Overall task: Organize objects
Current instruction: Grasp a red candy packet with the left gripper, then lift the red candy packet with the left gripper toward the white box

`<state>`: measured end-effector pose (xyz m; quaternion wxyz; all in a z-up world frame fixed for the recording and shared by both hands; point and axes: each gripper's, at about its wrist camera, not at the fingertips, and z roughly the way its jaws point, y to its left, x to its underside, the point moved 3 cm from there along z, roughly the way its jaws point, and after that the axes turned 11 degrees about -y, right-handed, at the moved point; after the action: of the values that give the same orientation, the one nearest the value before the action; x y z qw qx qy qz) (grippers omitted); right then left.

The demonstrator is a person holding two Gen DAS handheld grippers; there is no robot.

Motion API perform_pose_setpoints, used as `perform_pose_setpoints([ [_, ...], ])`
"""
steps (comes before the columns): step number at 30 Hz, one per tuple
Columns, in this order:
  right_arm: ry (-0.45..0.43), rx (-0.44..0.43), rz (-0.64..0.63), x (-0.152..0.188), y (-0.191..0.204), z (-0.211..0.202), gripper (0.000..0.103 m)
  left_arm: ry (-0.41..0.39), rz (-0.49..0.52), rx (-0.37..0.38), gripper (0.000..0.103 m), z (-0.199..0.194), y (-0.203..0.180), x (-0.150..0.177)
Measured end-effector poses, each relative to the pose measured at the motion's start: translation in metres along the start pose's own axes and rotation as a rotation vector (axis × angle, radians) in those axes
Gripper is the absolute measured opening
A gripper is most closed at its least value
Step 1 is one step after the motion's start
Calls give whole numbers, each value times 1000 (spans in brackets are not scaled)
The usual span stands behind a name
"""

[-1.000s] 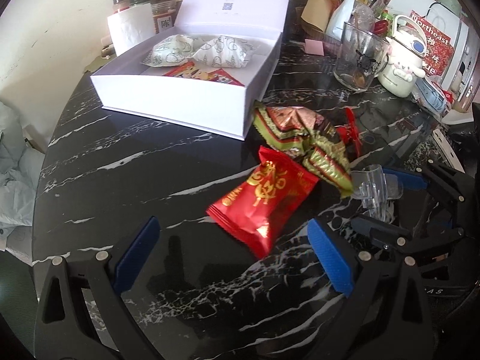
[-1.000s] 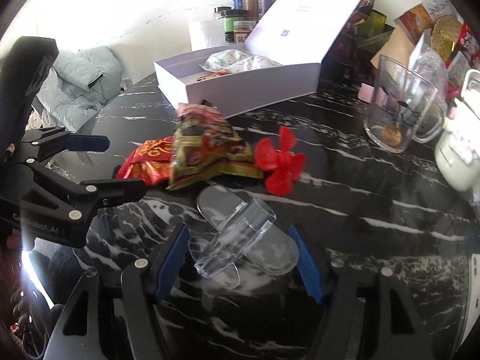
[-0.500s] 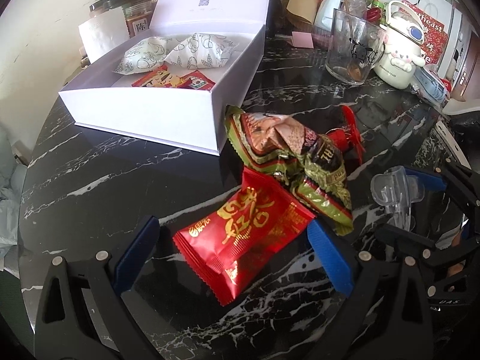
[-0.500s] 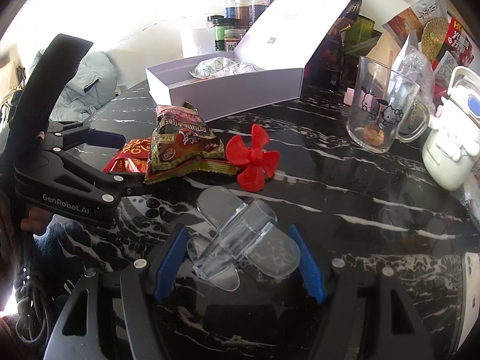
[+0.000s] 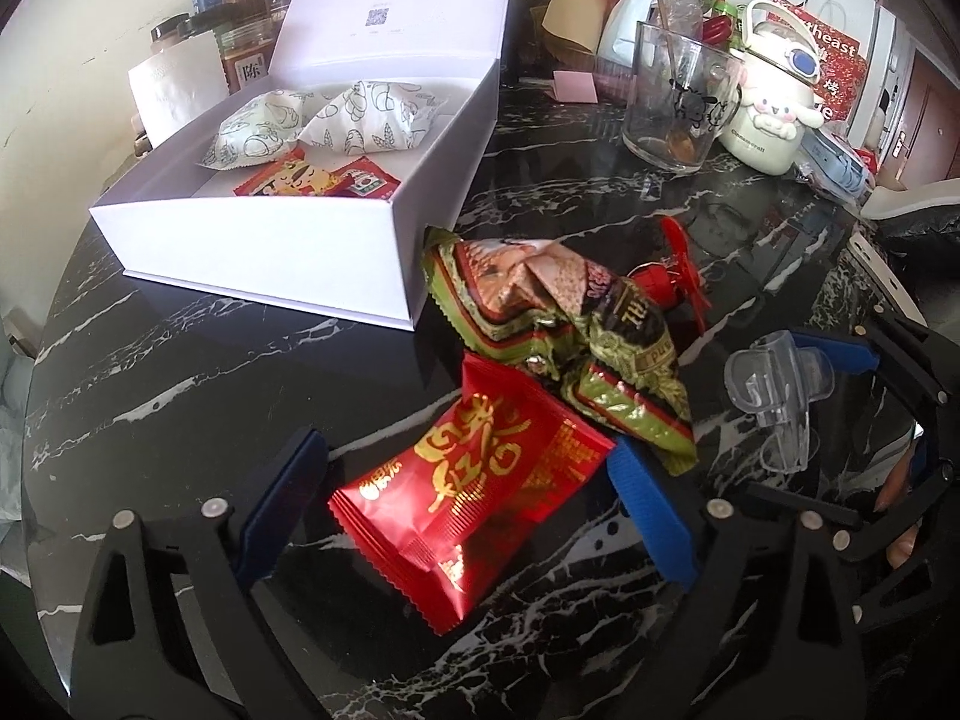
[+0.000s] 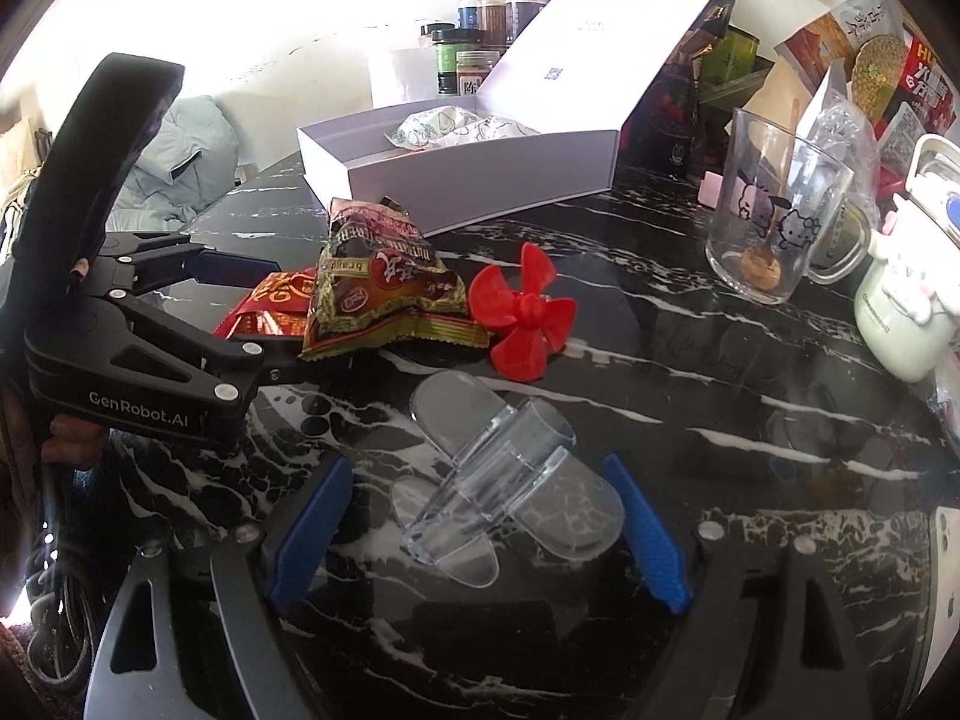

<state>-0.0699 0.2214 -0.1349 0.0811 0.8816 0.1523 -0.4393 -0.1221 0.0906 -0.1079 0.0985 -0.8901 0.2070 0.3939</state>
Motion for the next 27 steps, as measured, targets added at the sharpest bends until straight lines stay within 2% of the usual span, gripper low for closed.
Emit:
perform_pose_setpoints([
  [7,-6,10,36,0,-6,-1,87,-26,32,35,56,-6,-8,0],
  [10,-7,16,30,0,-6,-2,85,-28,43,40,49,-9,-11,1],
  [15,-25,39,32,0,-8,-4,70,-16,53,48,44,-13,-15,3],
  [27,-49,12,81,2,-13,-10,70,0,39,44,43,-16,-16,7],
])
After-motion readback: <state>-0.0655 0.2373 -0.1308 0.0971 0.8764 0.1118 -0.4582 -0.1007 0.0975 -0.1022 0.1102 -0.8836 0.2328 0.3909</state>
